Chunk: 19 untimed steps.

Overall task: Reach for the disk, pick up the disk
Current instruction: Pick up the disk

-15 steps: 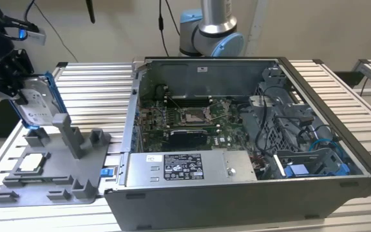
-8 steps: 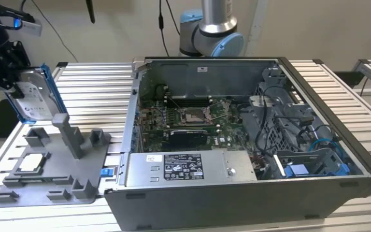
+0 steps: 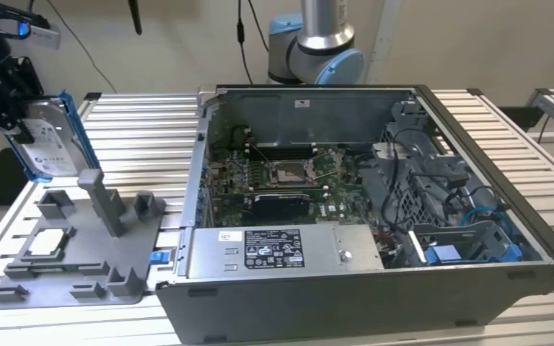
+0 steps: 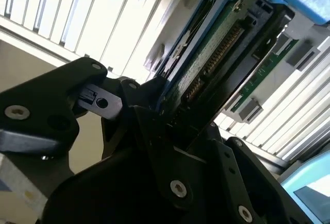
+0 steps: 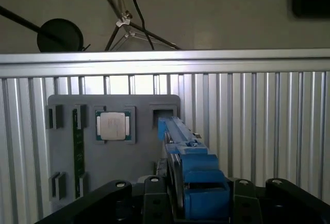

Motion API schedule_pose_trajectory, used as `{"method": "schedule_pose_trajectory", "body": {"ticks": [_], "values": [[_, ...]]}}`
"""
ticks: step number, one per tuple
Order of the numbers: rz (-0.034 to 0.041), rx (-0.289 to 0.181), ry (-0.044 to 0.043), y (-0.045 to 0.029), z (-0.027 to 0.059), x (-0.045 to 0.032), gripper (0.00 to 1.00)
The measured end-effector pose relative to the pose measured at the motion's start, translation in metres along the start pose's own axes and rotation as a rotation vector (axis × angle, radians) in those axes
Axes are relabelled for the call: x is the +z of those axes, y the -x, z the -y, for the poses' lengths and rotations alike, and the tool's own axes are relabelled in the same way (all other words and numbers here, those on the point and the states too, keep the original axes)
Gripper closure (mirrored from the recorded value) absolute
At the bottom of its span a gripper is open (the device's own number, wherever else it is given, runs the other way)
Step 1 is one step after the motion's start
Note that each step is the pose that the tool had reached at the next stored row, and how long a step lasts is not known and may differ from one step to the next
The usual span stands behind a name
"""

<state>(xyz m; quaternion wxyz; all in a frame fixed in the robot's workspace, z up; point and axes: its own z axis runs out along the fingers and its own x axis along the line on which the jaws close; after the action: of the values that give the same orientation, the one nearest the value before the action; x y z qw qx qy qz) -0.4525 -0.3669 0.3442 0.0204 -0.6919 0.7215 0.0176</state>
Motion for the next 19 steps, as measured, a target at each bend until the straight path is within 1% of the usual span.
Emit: {"method": "schedule_pose_trajectory", "body": {"ticks": [3,6,9,12,19], "values": [[0.0,0.0,-0.0001,0.0,0.0,-0.0002,1.0],[-0.0001,0.0,0.0001,0.0002,0.0,-0.004,1.0],[0.0,0.0,0.0001,0.0007,0.0,-0.0124,1.0],[-0.0001,0.0,0.0,0.0013,0.0001,-0.0241,1.0],[-0.0001,0.0,0.0001,0.0022,0.0001,-0.0405,1.0]]}}
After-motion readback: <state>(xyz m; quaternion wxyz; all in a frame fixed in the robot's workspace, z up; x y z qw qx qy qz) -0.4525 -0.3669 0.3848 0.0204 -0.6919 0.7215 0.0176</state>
